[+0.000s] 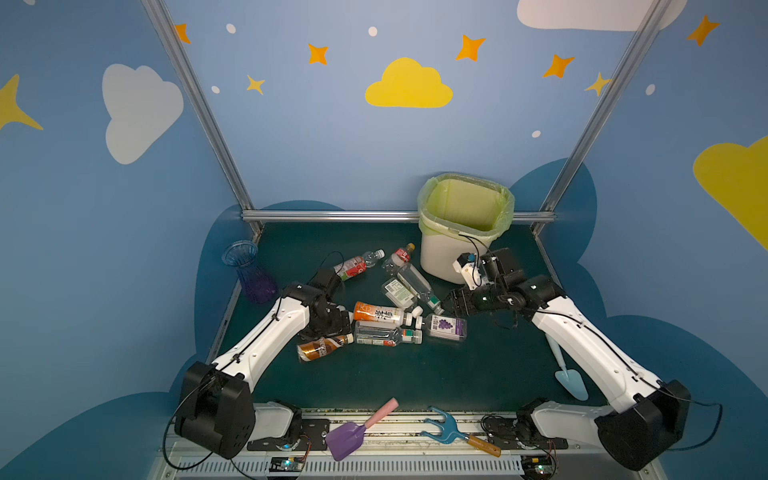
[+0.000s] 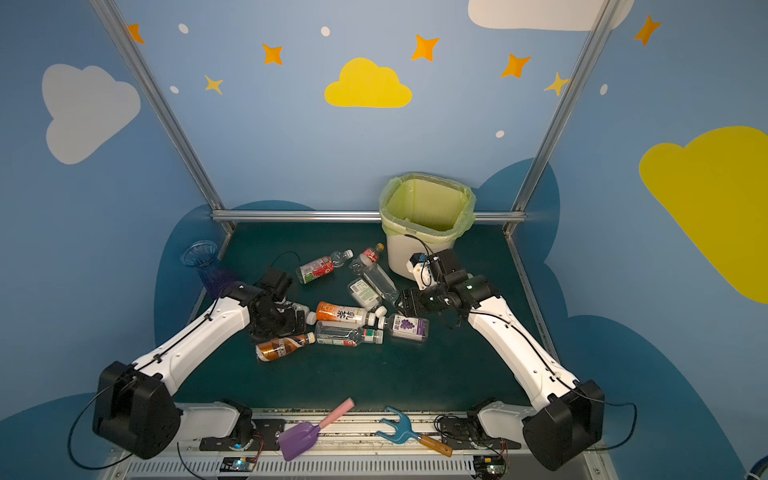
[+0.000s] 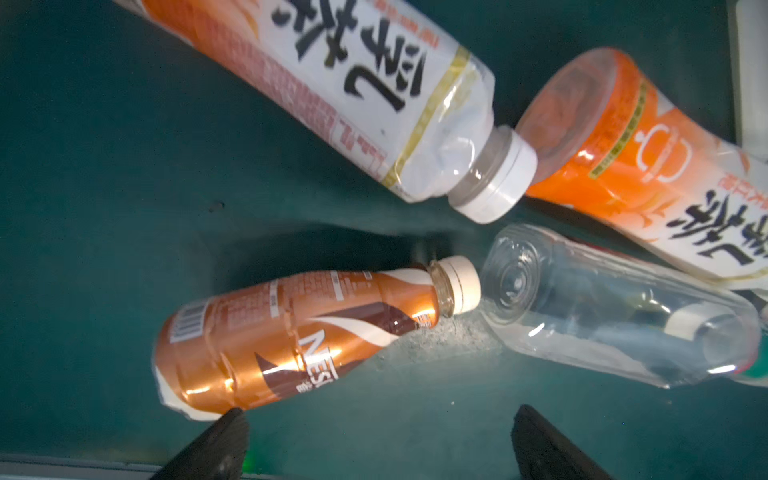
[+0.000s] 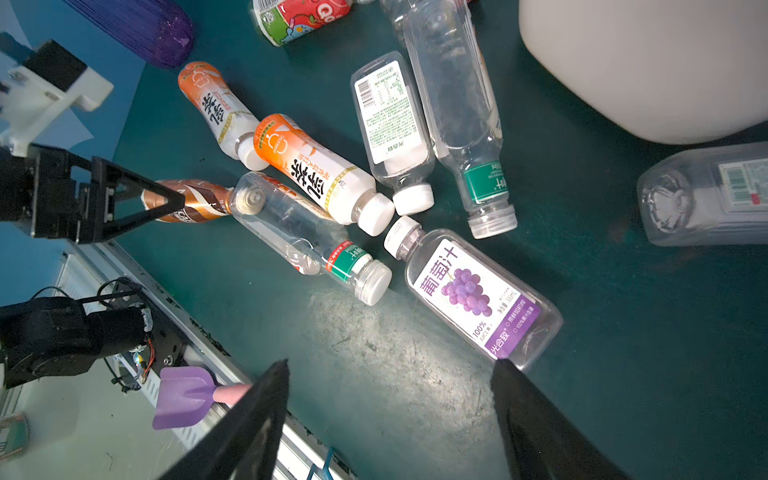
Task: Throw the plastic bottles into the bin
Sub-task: 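Close left gripper on brown Nescafe bottle while right gripper hovers near bottles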
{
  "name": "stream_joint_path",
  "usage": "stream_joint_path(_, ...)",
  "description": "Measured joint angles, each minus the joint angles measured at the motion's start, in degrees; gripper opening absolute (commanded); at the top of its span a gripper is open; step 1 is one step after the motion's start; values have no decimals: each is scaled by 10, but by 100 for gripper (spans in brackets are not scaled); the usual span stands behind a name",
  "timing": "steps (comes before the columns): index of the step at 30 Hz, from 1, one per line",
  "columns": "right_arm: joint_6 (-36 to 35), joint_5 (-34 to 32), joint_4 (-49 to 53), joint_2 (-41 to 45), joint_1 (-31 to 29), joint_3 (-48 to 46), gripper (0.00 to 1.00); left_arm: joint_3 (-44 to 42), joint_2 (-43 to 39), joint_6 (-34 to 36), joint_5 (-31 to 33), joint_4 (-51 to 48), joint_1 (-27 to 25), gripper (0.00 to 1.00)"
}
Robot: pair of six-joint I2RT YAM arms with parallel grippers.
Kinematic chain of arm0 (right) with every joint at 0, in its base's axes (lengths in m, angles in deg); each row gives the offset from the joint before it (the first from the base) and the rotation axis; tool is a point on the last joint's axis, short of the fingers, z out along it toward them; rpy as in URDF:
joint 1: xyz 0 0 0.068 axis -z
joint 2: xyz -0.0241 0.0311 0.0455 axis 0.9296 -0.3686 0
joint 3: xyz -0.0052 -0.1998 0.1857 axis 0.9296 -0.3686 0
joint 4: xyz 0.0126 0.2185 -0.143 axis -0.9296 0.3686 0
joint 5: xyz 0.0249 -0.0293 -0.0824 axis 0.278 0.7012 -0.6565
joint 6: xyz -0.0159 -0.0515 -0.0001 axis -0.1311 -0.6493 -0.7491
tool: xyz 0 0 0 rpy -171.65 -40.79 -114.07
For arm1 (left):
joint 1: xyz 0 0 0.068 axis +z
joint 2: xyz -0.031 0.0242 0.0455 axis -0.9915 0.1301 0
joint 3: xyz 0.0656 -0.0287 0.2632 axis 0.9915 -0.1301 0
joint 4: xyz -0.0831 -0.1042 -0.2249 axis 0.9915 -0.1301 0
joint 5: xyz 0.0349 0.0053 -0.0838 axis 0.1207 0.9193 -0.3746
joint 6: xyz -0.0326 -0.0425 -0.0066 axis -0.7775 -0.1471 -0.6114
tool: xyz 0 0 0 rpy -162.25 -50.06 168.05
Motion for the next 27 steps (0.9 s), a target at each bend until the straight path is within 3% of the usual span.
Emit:
stream_joint_path(6, -2, -3, 3, 31, 0, -24, 78, 17, 73, 48, 22, -2, 1, 100)
stream_joint_path(11, -5, -14, 11, 47, 0, -31, 78, 20, 83, 75, 23, -10, 1, 100)
stream_joint_path(27, -4, -29, 14, 53, 0, -35, 78, 50, 202, 115, 8, -26, 1, 100)
